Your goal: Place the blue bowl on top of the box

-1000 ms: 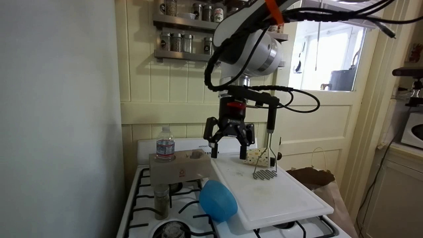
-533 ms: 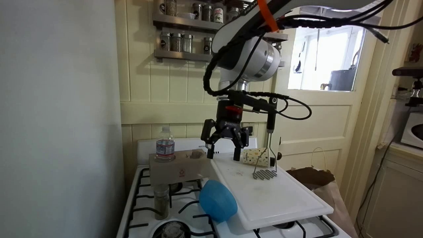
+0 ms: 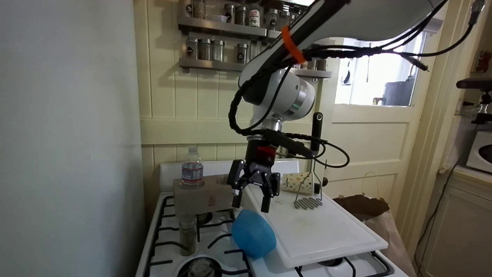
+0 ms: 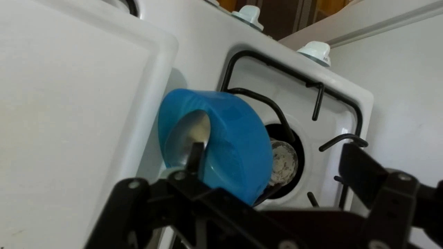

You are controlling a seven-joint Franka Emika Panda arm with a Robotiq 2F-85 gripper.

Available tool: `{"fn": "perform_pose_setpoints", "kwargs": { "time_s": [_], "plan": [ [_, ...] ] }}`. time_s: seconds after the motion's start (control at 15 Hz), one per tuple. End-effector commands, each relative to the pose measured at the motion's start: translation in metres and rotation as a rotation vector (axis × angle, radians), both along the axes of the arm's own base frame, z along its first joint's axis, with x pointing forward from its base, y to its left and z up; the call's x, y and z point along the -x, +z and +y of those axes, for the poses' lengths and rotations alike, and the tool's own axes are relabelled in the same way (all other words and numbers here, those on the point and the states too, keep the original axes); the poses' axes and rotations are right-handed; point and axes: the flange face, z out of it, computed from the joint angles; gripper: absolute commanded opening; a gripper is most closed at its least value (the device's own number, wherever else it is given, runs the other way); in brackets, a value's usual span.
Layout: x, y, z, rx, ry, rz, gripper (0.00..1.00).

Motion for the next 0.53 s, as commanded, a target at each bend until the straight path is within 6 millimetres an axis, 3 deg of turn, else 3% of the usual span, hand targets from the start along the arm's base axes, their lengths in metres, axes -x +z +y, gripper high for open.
{"fn": "perform_pose_setpoints", "kwargs": {
  "time_s": [0.0,0.07,0.13,0.47],
  "plan": [
    [-0.006,-0.018,0.009,-0.041,0.019,0.028,1.00],
    [-0.007,-0.022,0.011,-0.043,0.023,0.036,0.91],
    [-0.008,-0.025,0.012,-0.043,0.026,0.043,0.74],
    [-0.011,-0.024,0.014,-0.033,0.020,0.036,0.35]
  ]
}}
